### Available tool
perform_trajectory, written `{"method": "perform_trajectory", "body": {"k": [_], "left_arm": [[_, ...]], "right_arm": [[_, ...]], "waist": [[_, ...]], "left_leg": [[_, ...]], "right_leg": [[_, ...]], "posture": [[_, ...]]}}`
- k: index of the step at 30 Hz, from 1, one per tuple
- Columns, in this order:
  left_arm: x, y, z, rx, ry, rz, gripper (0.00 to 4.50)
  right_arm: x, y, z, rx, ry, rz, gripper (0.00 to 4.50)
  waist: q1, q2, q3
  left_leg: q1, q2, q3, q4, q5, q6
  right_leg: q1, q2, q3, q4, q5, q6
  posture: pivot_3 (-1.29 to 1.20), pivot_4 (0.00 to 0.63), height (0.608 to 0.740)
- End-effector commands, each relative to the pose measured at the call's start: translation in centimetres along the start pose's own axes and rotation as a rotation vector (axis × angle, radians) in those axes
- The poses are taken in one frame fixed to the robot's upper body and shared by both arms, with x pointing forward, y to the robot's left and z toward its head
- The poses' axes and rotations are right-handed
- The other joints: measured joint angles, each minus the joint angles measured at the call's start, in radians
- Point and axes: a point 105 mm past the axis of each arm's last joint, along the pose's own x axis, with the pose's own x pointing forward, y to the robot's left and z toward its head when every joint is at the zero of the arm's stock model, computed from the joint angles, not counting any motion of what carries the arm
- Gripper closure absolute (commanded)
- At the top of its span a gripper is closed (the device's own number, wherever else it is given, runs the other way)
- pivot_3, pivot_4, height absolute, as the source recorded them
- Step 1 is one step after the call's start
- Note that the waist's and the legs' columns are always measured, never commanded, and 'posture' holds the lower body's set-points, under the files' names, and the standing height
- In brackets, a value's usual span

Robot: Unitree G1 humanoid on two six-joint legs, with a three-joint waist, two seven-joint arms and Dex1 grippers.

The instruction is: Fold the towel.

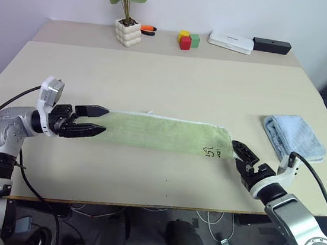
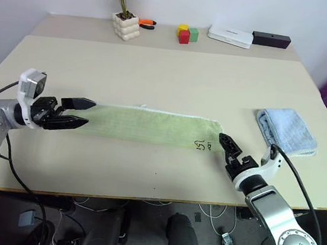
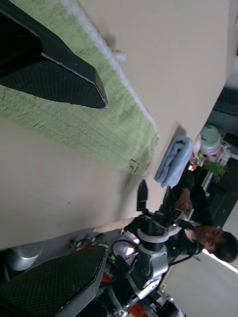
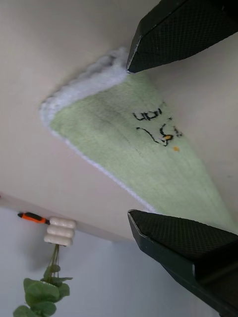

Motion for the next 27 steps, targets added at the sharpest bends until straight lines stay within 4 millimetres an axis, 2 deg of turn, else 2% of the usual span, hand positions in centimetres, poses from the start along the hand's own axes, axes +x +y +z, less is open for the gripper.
{"method": "perform_trajectory", "body": {"k": [1, 7, 14, 19, 22, 27], "left_arm": [[0.1, -0.4, 0.3, -0.007, 0.01, -0.038, 0.0], [-0.7, -0.5, 0.2, 0.0, 0.033, -0.022, 0.0], [-0.9, -0.5, -0.8, 0.17, 0.112, 0.007, 0.0], [-0.9, -0.7, -1.1, 0.199, 0.124, 0.004, 0.0], [-0.9, -0.7, -1.0, 0.195, 0.121, 0.007, 0.0], [-0.9, -0.7, -0.8, 0.194, 0.102, 0.018, 0.0]], "right_arm": [[-0.2, -0.1, -0.6, 0.006, 0.007, -0.017, 0.03], [0.4, -0.6, -0.5, 0.028, -0.011, -0.037, 0.03], [2.5, 0.4, -0.9, 0.058, -0.005, -0.002, 0.03], [3.5, 0.0, -1.1, 0.062, -0.009, -0.017, 0.03], [4.0, 0.3, -1.2, 0.073, -0.005, 0.002, 0.85], [4.5, 0.1, -1.2, 0.081, -0.018, -0.01, 3.4]], "waist": [[0.0, 0.0, 0.0], [0.001, 0.0, 0.0], [0.001, 0.0, 0.0], [0.002, 0.0, 0.0], [0.002, 0.0, 0.0], [0.001, 0.0, 0.0]], "left_leg": [[0.0, 0.0, 0.0, 0.0, 0.0, 0.0], [0.0, 0.0, 0.0, 0.0, 0.0, 0.0], [0.0, 0.001, 0.0, 0.0, 0.0, 0.0], [-0.001, 0.001, 0.0, 0.0, 0.0, 0.0], [0.0, 0.001, 0.0, 0.0, 0.0, 0.0], [0.0, 0.001, 0.0, 0.0, 0.0, 0.0]], "right_leg": [[0.0, 0.0, 0.0, 0.0, 0.0, 0.0], [0.001, 0.0, 0.0, -0.002, 0.0, 0.0], [0.001, 0.0, 0.0, -0.003, 0.0, -0.001], [0.001, 0.0, 0.0, -0.004, 0.0, -0.001], [0.002, 0.0, 0.0, -0.004, 0.0, -0.001], [0.002, 0.0, 0.0, -0.004, 0.0, -0.001]], "posture": [[0.0, 0.15, 0.74], [0.0, 0.15, 0.74], [0.0, 0.15, 0.74], [0.0, 0.15, 0.74], [0.0, 0.15, 0.74], [0.0, 0.15, 0.74]]}}
